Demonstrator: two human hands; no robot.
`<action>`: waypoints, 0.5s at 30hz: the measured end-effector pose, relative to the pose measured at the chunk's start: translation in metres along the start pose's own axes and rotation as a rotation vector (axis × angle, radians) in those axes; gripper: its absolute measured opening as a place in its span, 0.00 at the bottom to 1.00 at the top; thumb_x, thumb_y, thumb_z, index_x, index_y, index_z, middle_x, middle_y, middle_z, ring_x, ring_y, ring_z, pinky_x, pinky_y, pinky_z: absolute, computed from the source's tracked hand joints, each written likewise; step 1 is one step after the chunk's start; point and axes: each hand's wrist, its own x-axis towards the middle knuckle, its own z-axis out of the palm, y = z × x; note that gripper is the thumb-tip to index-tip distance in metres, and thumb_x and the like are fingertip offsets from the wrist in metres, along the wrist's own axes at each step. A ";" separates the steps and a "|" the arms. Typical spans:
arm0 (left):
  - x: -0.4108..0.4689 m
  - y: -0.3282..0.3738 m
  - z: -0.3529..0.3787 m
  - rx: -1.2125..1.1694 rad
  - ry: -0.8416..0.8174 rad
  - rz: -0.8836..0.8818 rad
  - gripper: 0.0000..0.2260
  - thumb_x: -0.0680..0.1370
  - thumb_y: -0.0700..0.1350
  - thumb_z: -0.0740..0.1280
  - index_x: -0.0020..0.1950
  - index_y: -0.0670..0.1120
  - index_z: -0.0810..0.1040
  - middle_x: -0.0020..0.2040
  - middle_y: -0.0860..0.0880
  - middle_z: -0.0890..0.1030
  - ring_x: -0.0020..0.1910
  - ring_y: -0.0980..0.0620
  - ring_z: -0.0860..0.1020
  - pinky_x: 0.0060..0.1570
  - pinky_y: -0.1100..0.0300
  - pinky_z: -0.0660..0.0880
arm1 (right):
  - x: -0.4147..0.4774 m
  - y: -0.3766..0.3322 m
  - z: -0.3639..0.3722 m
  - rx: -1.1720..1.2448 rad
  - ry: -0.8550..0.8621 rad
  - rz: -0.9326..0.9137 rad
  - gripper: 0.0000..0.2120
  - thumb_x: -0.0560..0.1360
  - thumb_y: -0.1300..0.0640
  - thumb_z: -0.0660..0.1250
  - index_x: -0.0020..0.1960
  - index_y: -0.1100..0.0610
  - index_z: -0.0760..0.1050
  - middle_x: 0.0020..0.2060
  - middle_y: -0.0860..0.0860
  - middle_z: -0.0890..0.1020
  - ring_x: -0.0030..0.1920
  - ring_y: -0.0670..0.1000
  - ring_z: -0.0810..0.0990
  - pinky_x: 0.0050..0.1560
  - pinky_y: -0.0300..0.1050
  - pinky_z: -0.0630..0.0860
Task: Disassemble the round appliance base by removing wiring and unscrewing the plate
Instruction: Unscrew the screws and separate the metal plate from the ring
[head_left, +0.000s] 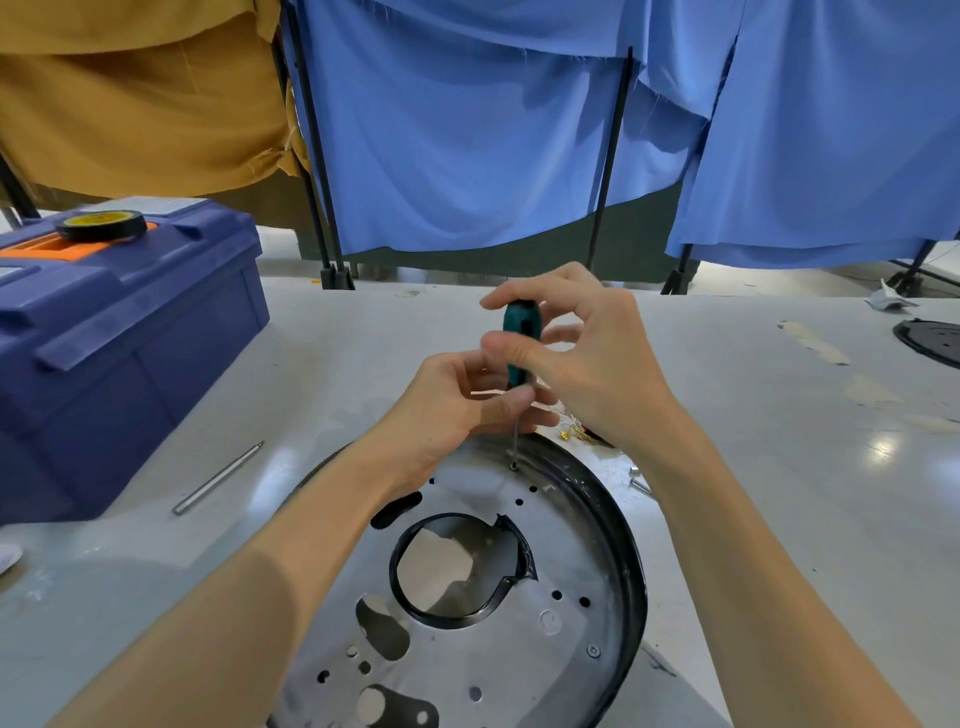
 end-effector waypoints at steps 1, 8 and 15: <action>0.000 0.001 0.000 -0.006 -0.020 -0.014 0.12 0.73 0.43 0.70 0.55 0.40 0.80 0.50 0.43 0.85 0.49 0.42 0.84 0.48 0.59 0.80 | 0.001 0.000 0.000 0.006 0.018 -0.006 0.12 0.71 0.58 0.74 0.54 0.50 0.82 0.48 0.48 0.79 0.47 0.45 0.77 0.52 0.39 0.75; 0.000 0.000 0.001 0.007 -0.011 -0.029 0.10 0.78 0.40 0.65 0.58 0.40 0.77 0.50 0.41 0.85 0.50 0.42 0.84 0.49 0.58 0.80 | 0.000 -0.002 -0.002 0.047 -0.015 0.006 0.08 0.74 0.59 0.70 0.53 0.51 0.81 0.52 0.48 0.80 0.52 0.46 0.79 0.59 0.47 0.77; -0.001 0.002 0.000 -0.023 -0.083 -0.038 0.14 0.78 0.45 0.64 0.61 0.41 0.76 0.53 0.41 0.84 0.53 0.43 0.82 0.53 0.55 0.79 | 0.002 0.004 -0.003 0.096 0.019 0.019 0.20 0.74 0.72 0.64 0.61 0.54 0.79 0.50 0.51 0.82 0.52 0.48 0.81 0.52 0.35 0.78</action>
